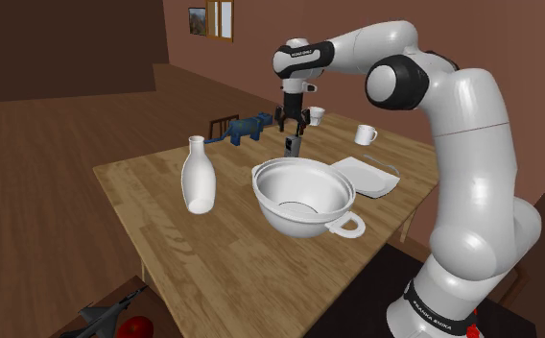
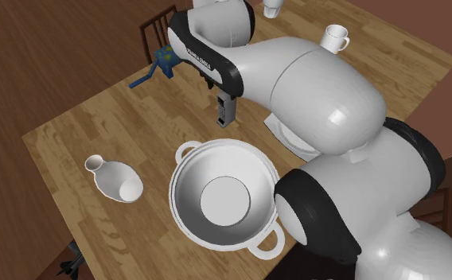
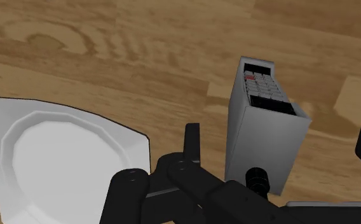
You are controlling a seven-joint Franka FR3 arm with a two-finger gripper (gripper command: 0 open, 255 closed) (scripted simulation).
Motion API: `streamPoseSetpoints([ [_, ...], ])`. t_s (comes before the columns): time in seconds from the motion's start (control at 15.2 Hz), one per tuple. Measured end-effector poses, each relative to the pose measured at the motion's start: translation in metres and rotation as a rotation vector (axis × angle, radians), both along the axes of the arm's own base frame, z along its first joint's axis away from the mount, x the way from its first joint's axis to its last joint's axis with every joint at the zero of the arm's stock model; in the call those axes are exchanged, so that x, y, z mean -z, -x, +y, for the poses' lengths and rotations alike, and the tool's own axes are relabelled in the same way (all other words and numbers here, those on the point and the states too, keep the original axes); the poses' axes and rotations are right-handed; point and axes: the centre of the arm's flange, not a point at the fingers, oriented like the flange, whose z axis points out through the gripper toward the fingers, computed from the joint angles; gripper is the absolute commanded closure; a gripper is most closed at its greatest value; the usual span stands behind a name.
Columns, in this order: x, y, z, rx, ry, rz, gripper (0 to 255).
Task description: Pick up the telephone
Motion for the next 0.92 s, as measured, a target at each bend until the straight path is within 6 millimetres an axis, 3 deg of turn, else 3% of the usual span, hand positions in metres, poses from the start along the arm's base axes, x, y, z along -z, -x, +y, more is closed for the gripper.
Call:
streamPoseSetpoints([
  [0.46, 0.036, -0.003, -0.005, 0.010, -0.001, 0.001, 0],
  [0.53, 0.038, -0.002, -0.004, 0.010, -0.001, 0.001, 255],
  [0.92, 0.038, -0.002, -0.003, 0.008, -0.001, -0.003, 255],
])
